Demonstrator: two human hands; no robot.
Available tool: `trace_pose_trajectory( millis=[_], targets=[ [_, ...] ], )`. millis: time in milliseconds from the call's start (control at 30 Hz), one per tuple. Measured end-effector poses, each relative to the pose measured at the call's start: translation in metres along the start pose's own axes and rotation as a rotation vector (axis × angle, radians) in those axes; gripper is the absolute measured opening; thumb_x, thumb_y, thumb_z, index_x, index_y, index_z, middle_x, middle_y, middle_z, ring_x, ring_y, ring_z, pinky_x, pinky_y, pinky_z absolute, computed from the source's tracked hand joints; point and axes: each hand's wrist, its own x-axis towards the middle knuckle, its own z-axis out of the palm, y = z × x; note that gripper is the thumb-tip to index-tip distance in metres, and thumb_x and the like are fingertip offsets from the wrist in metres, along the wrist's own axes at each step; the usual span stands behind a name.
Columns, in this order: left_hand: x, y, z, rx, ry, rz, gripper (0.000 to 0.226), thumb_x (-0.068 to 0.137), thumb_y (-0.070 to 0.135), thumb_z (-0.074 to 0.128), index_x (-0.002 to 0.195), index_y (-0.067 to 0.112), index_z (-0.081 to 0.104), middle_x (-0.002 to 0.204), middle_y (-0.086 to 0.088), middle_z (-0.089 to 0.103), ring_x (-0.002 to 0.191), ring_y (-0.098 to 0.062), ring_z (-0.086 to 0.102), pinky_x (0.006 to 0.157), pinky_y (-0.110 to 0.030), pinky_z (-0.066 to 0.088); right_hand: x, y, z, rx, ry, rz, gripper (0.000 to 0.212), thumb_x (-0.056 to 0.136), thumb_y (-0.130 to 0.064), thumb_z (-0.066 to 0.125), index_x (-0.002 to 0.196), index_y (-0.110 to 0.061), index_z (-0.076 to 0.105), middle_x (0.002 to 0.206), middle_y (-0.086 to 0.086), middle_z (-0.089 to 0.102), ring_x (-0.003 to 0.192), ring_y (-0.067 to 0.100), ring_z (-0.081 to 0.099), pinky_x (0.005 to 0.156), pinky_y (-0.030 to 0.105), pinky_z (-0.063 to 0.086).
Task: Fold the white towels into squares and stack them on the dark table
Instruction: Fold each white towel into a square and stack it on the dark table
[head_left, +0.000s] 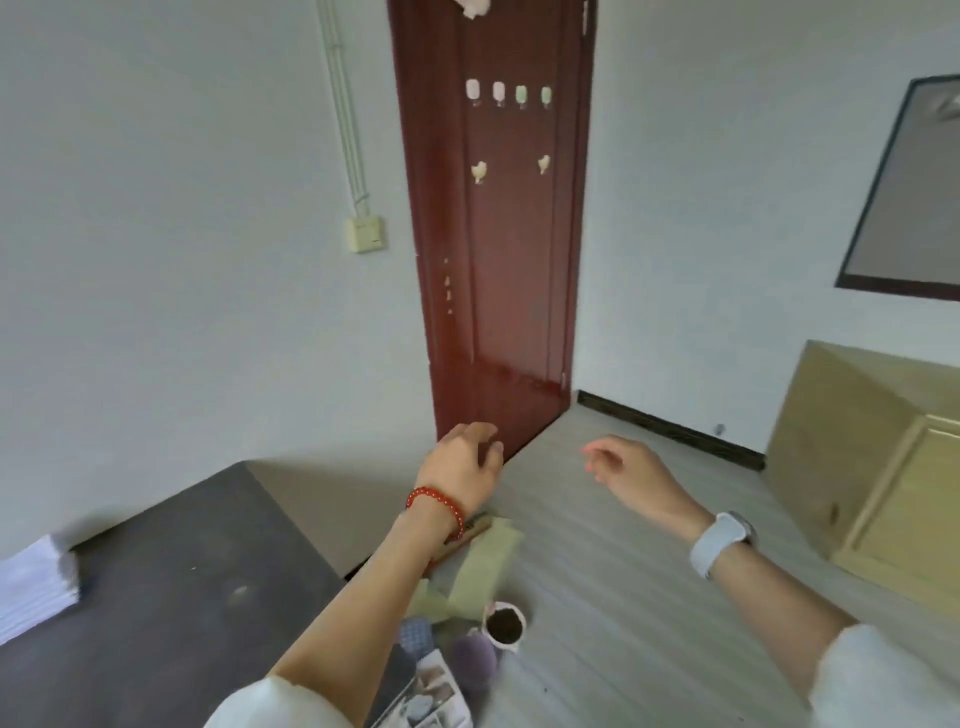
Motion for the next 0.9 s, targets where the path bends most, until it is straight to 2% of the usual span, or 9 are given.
trace_pose_trajectory(
  millis=[133,267,400,567,700,833,900],
  targets=[
    [0.022,0.143,0.122,-0.096,-0.117,0.154,0.033,0.093,0.024,0.047,0.123,0.012,0.055,0.123,-0.005,0.057,0.112,-0.02,0.056,0.095,-0.027,0.041,-0.035,0.116,-0.142,0.002,0.148,0.129,0.024,0.091,-0.004,0.046,0.088,-0.023,0.061,0.08,-0.011,0.058,0.083,0.018,0.055,0.087,0.034,0.047],
    [0.029,0.288,0.241,-0.17,-0.286,0.313,0.033,0.094,0.026,0.047,0.123,0.013,0.055,0.125,-0.004,0.057,0.109,-0.019,0.056,0.094,-0.03,0.044,-0.088,0.22,-0.277,-0.042,0.297,0.314,0.018,0.091,-0.005,0.048,0.097,-0.009,0.065,0.085,0.001,0.061,0.081,0.019,0.057,0.071,0.018,0.043],
    [0.036,0.413,0.339,-0.212,-0.419,0.452,0.032,0.094,0.026,0.047,0.122,0.014,0.056,0.122,-0.002,0.058,0.109,-0.018,0.056,0.092,-0.029,0.045,-0.126,0.305,-0.386,-0.027,0.448,0.456,0.019,0.091,-0.005,0.048,0.099,-0.009,0.065,0.081,0.0,0.06,0.084,0.023,0.057,0.082,0.036,0.047],
    [0.059,0.534,0.453,-0.217,-0.546,0.602,0.029,0.094,0.025,0.046,0.12,0.016,0.056,0.118,-0.002,0.059,0.105,-0.018,0.056,0.089,-0.028,0.046,-0.146,0.4,-0.488,-0.056,0.588,0.583,0.021,0.09,-0.003,0.048,0.102,-0.005,0.065,0.087,0.004,0.062,0.082,0.02,0.058,0.086,0.038,0.049],
    [0.091,0.619,0.546,-0.251,-0.602,0.675,0.028,0.093,0.023,0.047,0.118,0.016,0.057,0.115,-0.002,0.06,0.104,-0.019,0.057,0.088,-0.031,0.047,-0.137,0.476,-0.565,-0.077,0.676,0.661,0.023,0.09,-0.002,0.048,0.105,-0.004,0.065,0.09,0.006,0.063,0.084,0.02,0.059,0.085,0.033,0.047],
    [0.148,0.704,0.634,-0.313,-0.649,0.672,0.026,0.091,0.021,0.05,0.114,0.014,0.06,0.113,-0.003,0.062,0.101,-0.021,0.059,0.085,-0.031,0.047,-0.106,0.553,-0.645,-0.111,0.655,0.743,0.023,0.089,-0.003,0.048,0.105,-0.006,0.065,0.097,0.011,0.067,0.088,0.024,0.062,0.088,0.035,0.049],
    [0.169,0.736,0.658,-0.341,-0.647,0.675,0.024,0.091,0.019,0.05,0.112,0.013,0.06,0.111,-0.004,0.063,0.1,-0.022,0.059,0.085,-0.032,0.047,-0.092,0.573,-0.675,-0.14,0.639,0.77,0.024,0.089,-0.004,0.047,0.106,-0.007,0.065,0.097,0.009,0.066,0.084,0.02,0.059,0.085,0.028,0.047]
  ],
)
